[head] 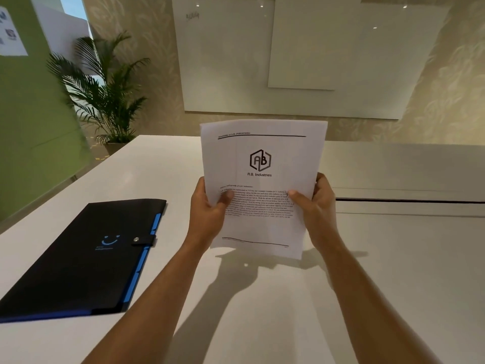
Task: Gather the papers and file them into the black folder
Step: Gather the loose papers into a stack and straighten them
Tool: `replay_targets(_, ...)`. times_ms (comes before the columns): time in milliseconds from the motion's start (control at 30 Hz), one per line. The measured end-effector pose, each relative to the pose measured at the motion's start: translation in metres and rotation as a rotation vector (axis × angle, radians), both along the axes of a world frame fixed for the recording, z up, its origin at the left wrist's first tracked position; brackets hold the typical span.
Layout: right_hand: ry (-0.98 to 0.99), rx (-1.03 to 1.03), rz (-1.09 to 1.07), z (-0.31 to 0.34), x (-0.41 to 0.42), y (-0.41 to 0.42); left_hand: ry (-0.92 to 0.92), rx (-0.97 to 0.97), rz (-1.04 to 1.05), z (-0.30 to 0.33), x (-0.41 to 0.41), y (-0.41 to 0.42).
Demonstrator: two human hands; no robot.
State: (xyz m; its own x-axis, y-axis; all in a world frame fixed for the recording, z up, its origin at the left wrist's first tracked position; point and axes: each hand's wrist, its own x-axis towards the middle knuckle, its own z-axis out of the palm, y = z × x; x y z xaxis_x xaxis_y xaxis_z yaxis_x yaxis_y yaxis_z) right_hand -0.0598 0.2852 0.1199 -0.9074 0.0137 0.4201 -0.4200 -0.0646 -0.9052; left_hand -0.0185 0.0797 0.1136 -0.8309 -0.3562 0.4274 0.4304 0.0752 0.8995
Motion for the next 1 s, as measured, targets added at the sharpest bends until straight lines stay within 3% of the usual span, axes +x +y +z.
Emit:
replay_targets(267,-0.091,0.028,-0.039,-0.048,0.004,-0.013,-0.093,0.081,0.038,-0.046,-0.002,0.005)
replay_targets(467,-0.126,0.069,-0.092,-0.048,-0.008,-0.01,-0.146,0.051,0.028,-0.041,-0.015,0.004)
replay_targets(700,-0.434,-0.048,-0.142,-0.058,-0.033,0.024,-0.388,-0.065,-0.023,-0.043,-0.047,-0.009)
replay_targets(767,-0.513,-0.059,-0.169,-0.062,-0.035,0.033,-0.387,-0.195,0.066,-0.055,-0.06,-0.015)
replay_targets(867,-0.602,-0.074,-0.217,-0.073,-0.038,0.046,-0.363,-0.616,0.231,-0.076,-0.076,-0.022)
replay_targets(1000,-0.731,-0.023,-0.264,-0.096,-0.049,0.061,-0.383,-1.026,0.094,-0.093,-0.099,-0.027)
